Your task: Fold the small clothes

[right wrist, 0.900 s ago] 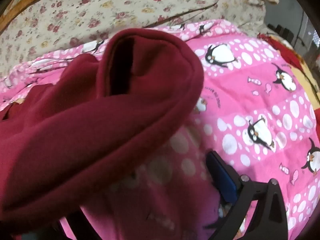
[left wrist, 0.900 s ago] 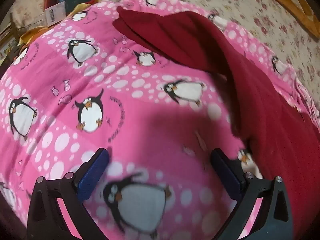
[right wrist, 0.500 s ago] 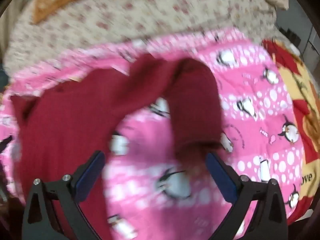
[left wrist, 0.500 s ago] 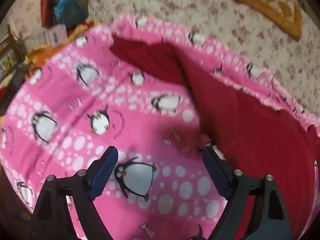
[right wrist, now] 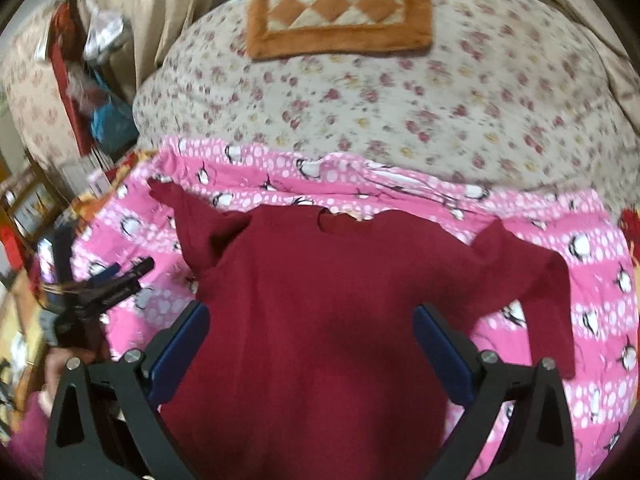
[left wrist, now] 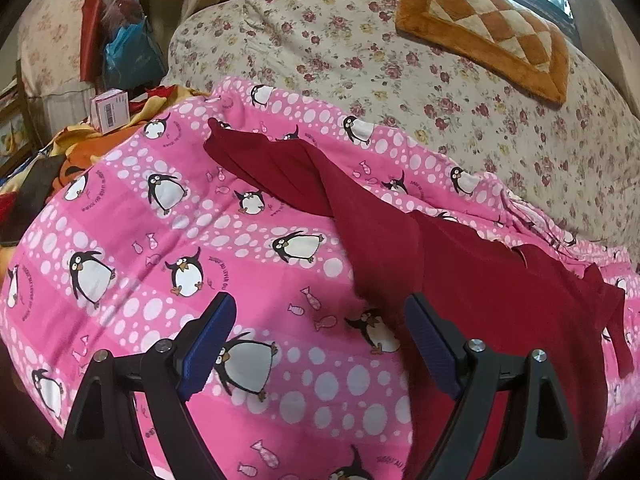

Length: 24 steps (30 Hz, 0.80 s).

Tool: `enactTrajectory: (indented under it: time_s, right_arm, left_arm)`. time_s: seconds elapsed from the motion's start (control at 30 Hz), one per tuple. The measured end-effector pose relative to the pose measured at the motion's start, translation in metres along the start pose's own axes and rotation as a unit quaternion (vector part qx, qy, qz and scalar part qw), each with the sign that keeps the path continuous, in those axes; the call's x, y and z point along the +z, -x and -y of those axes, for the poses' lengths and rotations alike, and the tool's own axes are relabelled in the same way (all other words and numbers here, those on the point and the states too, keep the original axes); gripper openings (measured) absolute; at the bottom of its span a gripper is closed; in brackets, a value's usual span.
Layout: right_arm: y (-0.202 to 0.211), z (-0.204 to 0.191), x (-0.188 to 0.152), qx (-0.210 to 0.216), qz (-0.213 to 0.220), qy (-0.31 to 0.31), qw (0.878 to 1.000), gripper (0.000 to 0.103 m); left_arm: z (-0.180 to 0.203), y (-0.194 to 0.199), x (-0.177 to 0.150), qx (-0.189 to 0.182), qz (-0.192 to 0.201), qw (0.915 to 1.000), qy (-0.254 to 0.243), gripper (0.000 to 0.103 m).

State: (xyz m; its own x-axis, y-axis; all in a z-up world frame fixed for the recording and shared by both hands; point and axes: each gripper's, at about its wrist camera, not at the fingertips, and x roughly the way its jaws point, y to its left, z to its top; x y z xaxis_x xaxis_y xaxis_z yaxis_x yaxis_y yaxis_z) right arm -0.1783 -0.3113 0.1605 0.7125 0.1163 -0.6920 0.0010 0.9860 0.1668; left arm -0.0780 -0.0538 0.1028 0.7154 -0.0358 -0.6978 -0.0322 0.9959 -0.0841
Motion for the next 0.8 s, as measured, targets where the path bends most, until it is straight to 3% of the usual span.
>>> enactTrajectory:
  time_s: [0.1,0.3,0.47,0.8]
  right_arm:
    - [-0.028,-0.017,0.001,-0.022,-0.011,0.017,1.0,0.103]
    - [-0.067,0.002,0.007,-0.041,-0.023,-0.01,0.999,0.103]
    - [-0.083,0.021,0.006,-0.049,-0.018,-0.059,0.997,0.103]
    - [-0.107,0.024,-0.002,-0.069,-0.034,-0.055,0.995,0.103]
  left_arm:
    - [-0.002,-0.002,0.0,-0.004,-0.001,0.9999,-0.015,0.069]
    - [-0.001,-0.011,-0.001,-0.012,-0.002,0.9993,-0.034,0.069]
    - [0.013,-0.02,0.004,-0.012,0.001,0.9985,-0.053,0.069]
    - [0.025,-0.038,0.003,-0.023,-0.019,0.9981,-0.054,0.069]
